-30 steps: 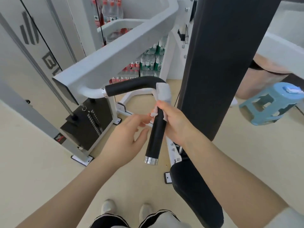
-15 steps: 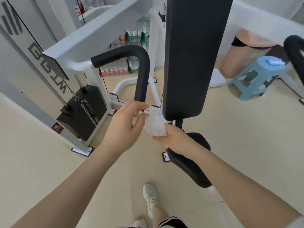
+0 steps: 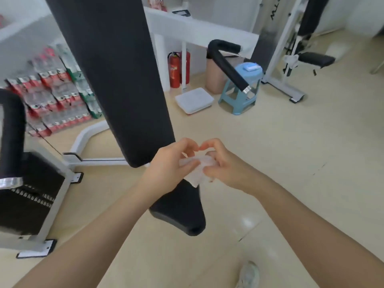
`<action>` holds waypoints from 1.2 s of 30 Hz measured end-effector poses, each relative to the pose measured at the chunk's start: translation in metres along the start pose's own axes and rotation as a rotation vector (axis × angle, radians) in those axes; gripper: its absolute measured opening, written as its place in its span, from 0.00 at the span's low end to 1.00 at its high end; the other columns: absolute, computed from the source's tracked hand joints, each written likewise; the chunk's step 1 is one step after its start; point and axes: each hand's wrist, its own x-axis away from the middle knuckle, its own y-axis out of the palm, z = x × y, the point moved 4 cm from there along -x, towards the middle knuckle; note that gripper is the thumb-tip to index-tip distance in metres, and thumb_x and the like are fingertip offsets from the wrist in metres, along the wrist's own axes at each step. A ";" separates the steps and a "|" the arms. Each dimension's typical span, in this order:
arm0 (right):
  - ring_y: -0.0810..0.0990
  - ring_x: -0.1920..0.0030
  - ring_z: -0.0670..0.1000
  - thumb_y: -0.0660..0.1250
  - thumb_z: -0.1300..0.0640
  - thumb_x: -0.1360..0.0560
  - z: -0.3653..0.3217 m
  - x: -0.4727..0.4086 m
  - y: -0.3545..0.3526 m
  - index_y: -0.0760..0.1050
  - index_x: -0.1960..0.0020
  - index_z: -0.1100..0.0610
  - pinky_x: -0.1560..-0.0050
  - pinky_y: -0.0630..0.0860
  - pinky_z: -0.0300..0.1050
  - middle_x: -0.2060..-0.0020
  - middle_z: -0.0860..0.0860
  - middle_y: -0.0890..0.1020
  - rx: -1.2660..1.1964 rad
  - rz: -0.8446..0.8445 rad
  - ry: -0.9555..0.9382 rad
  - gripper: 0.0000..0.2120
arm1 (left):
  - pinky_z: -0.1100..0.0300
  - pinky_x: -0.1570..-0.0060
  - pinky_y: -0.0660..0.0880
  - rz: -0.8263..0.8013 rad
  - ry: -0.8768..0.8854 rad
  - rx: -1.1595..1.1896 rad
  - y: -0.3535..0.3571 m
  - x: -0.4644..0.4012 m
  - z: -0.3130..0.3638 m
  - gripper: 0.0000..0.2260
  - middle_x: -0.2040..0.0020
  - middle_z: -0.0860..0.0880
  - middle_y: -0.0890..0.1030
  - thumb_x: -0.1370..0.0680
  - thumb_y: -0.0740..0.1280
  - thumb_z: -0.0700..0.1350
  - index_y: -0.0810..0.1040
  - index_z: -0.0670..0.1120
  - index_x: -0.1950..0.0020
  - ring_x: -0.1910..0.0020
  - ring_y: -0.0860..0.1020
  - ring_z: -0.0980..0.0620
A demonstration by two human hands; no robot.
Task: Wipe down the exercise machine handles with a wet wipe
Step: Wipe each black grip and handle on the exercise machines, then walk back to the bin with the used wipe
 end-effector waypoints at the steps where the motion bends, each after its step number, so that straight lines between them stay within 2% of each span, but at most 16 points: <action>1: 0.75 0.58 0.49 0.59 0.67 0.27 0.015 0.004 -0.028 0.63 0.42 0.51 0.53 0.73 0.45 0.54 0.47 0.75 -0.050 0.033 0.010 0.18 | 0.76 0.62 0.68 0.002 -0.011 0.024 0.022 -0.019 0.012 0.08 0.57 0.60 0.74 0.25 0.67 0.44 0.71 0.55 0.51 0.59 0.73 0.62; 5: 0.74 0.62 0.49 0.62 0.69 0.29 0.077 0.015 -0.144 0.72 0.57 0.51 0.58 0.72 0.43 0.60 0.50 0.76 -0.086 0.189 0.036 0.12 | 0.73 0.68 0.68 0.012 -0.062 0.147 0.113 -0.092 0.064 0.05 0.59 0.58 0.75 0.25 0.67 0.41 0.73 0.49 0.55 0.65 0.72 0.60; 7: 0.74 0.64 0.49 0.63 0.68 0.29 0.108 0.017 -0.202 0.74 0.60 0.52 0.59 0.72 0.44 0.61 0.50 0.77 -0.101 0.282 0.054 0.11 | 0.70 0.71 0.67 -0.031 -0.095 0.228 0.160 -0.131 0.088 0.07 0.62 0.58 0.76 0.26 0.68 0.41 0.73 0.51 0.60 0.69 0.73 0.59; 9: 0.74 0.63 0.50 0.64 0.67 0.29 0.137 0.014 -0.255 0.75 0.61 0.51 0.60 0.71 0.45 0.61 0.49 0.77 -0.073 0.397 0.085 0.11 | 0.69 0.71 0.68 -0.097 -0.139 0.295 0.205 -0.171 0.108 0.09 0.62 0.58 0.76 0.26 0.68 0.40 0.74 0.52 0.62 0.71 0.73 0.60; 13: 0.74 0.57 0.49 0.63 0.66 0.28 0.179 -0.011 -0.345 0.73 0.53 0.53 0.55 0.72 0.42 0.60 0.42 0.74 -0.091 0.605 0.090 0.08 | 0.69 0.71 0.73 -0.151 -0.343 0.530 0.274 -0.250 0.132 0.04 0.64 0.50 0.76 0.26 0.67 0.37 0.76 0.45 0.59 0.68 0.74 0.55; 15: 0.76 0.55 0.49 0.62 0.65 0.27 0.189 -0.031 -0.382 0.73 0.52 0.53 0.55 0.72 0.40 0.59 0.41 0.75 -0.092 0.620 0.053 0.09 | 0.68 0.72 0.74 -0.100 -0.486 0.627 0.297 -0.294 0.133 0.03 0.66 0.49 0.75 0.26 0.67 0.36 0.75 0.42 0.59 0.69 0.73 0.55; 18: 0.77 0.57 0.45 0.63 0.65 0.28 0.201 -0.071 -0.433 0.75 0.56 0.53 0.60 0.70 0.34 0.59 0.45 0.79 -0.050 0.581 0.004 0.08 | 0.64 0.69 0.74 -0.039 -0.654 0.756 0.328 -0.370 0.130 0.07 0.68 0.46 0.76 0.27 0.65 0.35 0.74 0.42 0.63 0.69 0.74 0.51; 21: 0.77 0.57 0.43 0.66 0.63 0.28 0.220 -0.120 -0.484 0.78 0.57 0.53 0.60 0.69 0.30 0.58 0.46 0.81 0.020 0.537 -0.030 0.06 | 0.66 0.71 0.76 -0.035 -0.765 1.021 0.355 -0.451 0.129 0.06 0.69 0.45 0.79 0.26 0.62 0.33 0.76 0.40 0.61 0.68 0.77 0.51; 23: 0.76 0.57 0.42 0.66 0.62 0.27 0.235 -0.159 -0.522 0.79 0.56 0.53 0.61 0.68 0.27 0.58 0.46 0.81 0.042 0.515 -0.005 0.05 | 0.64 0.71 0.78 -0.010 -0.806 1.223 0.368 -0.509 0.130 0.06 0.65 0.44 0.79 0.22 0.60 0.37 0.75 0.39 0.57 0.68 0.78 0.52; 25: 0.77 0.56 0.45 0.66 0.61 0.26 0.247 -0.197 -0.563 0.80 0.54 0.53 0.62 0.68 0.26 0.55 0.48 0.82 0.020 0.506 0.044 0.05 | 0.59 0.67 0.79 -0.009 -0.820 1.315 0.375 -0.567 0.130 0.09 0.60 0.43 0.78 0.20 0.58 0.42 0.72 0.40 0.57 0.66 0.77 0.50; 27: 0.77 0.54 0.46 0.64 0.60 0.25 0.255 -0.236 -0.603 0.80 0.52 0.53 0.61 0.69 0.28 0.53 0.49 0.82 0.024 0.496 0.070 0.07 | 0.59 0.64 0.80 -0.046 -0.780 1.293 0.379 -0.623 0.129 0.09 0.57 0.43 0.78 0.20 0.60 0.44 0.73 0.40 0.54 0.65 0.78 0.50; 30: 0.77 0.53 0.46 0.64 0.58 0.25 0.262 -0.294 -0.657 0.81 0.51 0.51 0.58 0.69 0.30 0.52 0.48 0.82 0.051 0.454 0.064 0.08 | 0.61 0.61 0.80 -0.090 -0.716 1.171 0.380 -0.699 0.128 0.10 0.50 0.41 0.78 0.23 0.63 0.40 0.74 0.36 0.43 0.59 0.79 0.50; 32: 0.78 0.53 0.46 0.65 0.58 0.26 0.264 -0.329 -0.685 0.81 0.53 0.51 0.57 0.71 0.33 0.53 0.48 0.82 0.026 0.407 0.049 0.06 | 0.61 0.58 0.80 -0.089 -0.683 1.071 0.379 -0.743 0.123 0.04 0.54 0.42 0.78 0.24 0.64 0.35 0.76 0.38 0.51 0.59 0.78 0.50; 34: 0.78 0.54 0.47 0.67 0.59 0.27 0.268 -0.367 -0.710 0.80 0.56 0.51 0.56 0.72 0.36 0.56 0.48 0.81 -0.003 0.373 0.024 0.05 | 0.61 0.55 0.78 -0.060 -0.675 0.992 0.376 -0.784 0.113 0.08 0.62 0.45 0.80 0.26 0.64 0.33 0.77 0.43 0.62 0.63 0.77 0.52; 36: 0.78 0.56 0.47 0.68 0.61 0.28 0.276 -0.409 -0.738 0.77 0.58 0.53 0.57 0.72 0.36 0.58 0.46 0.79 0.013 0.350 -0.011 0.04 | 0.63 0.59 0.77 -0.040 -0.653 0.922 0.377 -0.827 0.100 0.08 0.63 0.46 0.79 0.25 0.63 0.33 0.75 0.44 0.61 0.64 0.76 0.52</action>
